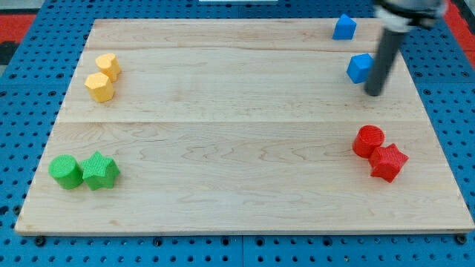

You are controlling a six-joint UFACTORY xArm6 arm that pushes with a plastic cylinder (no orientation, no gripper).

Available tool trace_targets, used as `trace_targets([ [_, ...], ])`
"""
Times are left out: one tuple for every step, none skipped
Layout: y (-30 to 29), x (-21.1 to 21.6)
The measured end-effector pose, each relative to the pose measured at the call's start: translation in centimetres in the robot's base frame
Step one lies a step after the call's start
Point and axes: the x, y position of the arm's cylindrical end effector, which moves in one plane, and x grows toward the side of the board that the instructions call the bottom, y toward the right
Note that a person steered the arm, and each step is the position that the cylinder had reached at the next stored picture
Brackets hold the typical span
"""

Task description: Push the blue cube bottom left to the blue triangle

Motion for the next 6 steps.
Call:
trace_targets([
  [-0.9,-1.5],
  [-4.0,-2.3],
  [-5.3,-4.6],
  [-6.5,-7.5],
  [-7.1,-9.1],
  [-9.7,-9.0],
])
